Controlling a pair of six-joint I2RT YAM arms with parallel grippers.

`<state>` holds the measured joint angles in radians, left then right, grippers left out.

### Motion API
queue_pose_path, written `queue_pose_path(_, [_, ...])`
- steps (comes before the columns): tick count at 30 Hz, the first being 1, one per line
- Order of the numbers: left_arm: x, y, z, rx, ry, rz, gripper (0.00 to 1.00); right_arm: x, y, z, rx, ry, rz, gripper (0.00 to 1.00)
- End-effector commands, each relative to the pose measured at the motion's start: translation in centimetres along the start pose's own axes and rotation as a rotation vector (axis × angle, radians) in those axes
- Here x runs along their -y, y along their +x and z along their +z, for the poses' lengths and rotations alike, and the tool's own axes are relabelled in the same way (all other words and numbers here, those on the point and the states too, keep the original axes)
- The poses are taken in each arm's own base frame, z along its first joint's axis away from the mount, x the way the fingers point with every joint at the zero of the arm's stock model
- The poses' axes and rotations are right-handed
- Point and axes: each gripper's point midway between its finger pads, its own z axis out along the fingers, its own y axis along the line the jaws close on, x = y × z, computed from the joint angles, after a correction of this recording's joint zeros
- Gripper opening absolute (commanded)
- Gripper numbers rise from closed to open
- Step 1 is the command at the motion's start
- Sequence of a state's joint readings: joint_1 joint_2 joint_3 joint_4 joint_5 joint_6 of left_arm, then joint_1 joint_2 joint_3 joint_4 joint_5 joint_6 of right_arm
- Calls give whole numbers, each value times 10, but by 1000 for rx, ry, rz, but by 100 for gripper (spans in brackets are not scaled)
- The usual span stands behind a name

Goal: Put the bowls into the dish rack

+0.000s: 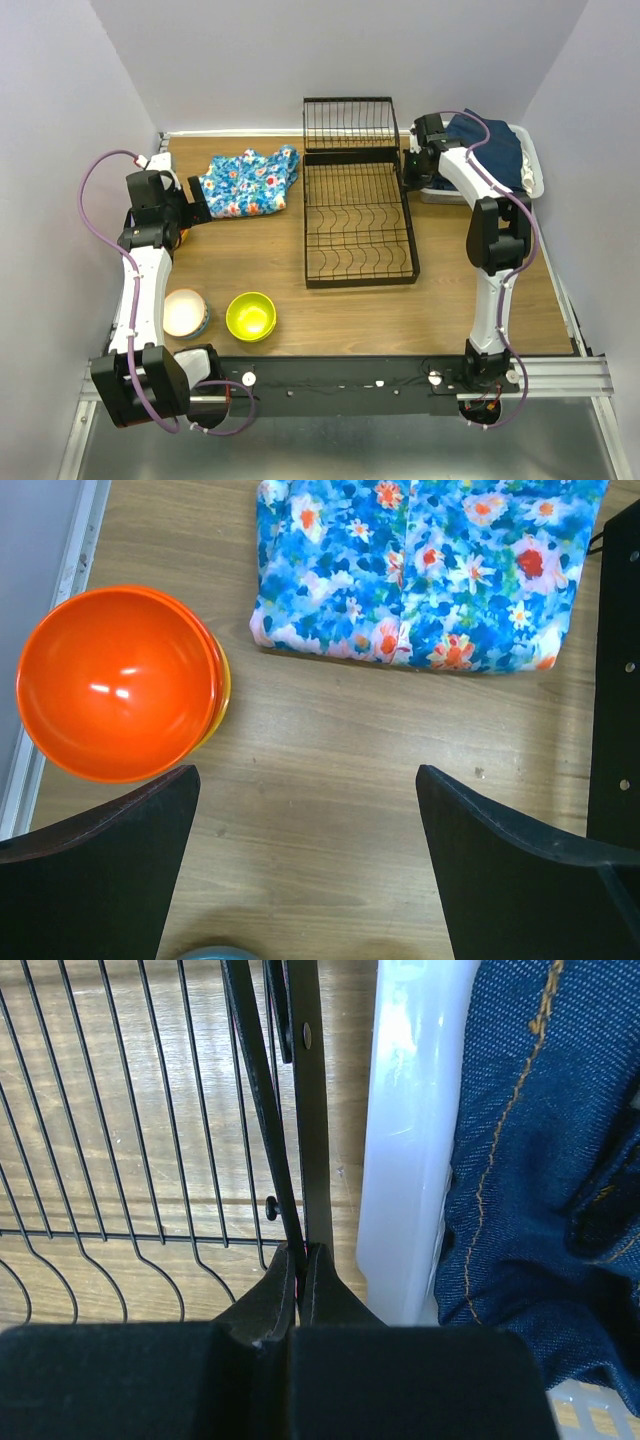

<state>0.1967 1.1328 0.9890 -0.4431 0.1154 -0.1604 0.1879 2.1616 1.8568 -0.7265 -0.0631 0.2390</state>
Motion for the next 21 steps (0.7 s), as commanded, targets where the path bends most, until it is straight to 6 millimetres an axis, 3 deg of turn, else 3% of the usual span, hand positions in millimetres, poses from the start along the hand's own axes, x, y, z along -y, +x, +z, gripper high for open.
queue_pose_path(1, [3,-2,-1,12,25,-11,99,16,-40,-23,133,56,80,1])
queue_pose_path(6, [8,9,-9,-24,57,18,99,8,-20,-27,86,4,84,2])
queue_pose_path(7, [7,9,-12,-24,59,46,99,8,-17,-31,87,-3,75,19])
queue_pose_path(9, [6,12,-18,-39,57,92,99,5,-17,-38,98,-26,50,32])
queue_pose_path(10, [6,5,-22,-26,61,120,99,2,-17,-42,109,-38,37,44])
queue_pose_path(13, [6,-12,-28,-18,82,263,99,-13,-26,-71,158,-108,2,60])
queue_pose_path(14, [2,-13,-29,-37,68,293,99,-16,-29,-86,186,-125,-5,62])
queue_pose_path(16, [-2,-31,-24,-48,44,323,99,-23,-31,-99,210,-152,-38,66])
queue_pose_path(18, [-7,-36,-20,-96,27,361,99,-28,-33,-116,240,-182,-73,68])
queue_pose_path(19, [-9,-47,-15,-101,21,372,98,-31,-34,-121,253,-196,-89,68])
queue_pose_path(21, [-11,-51,-12,-135,18,406,94,-36,-25,-128,249,-239,-130,68])
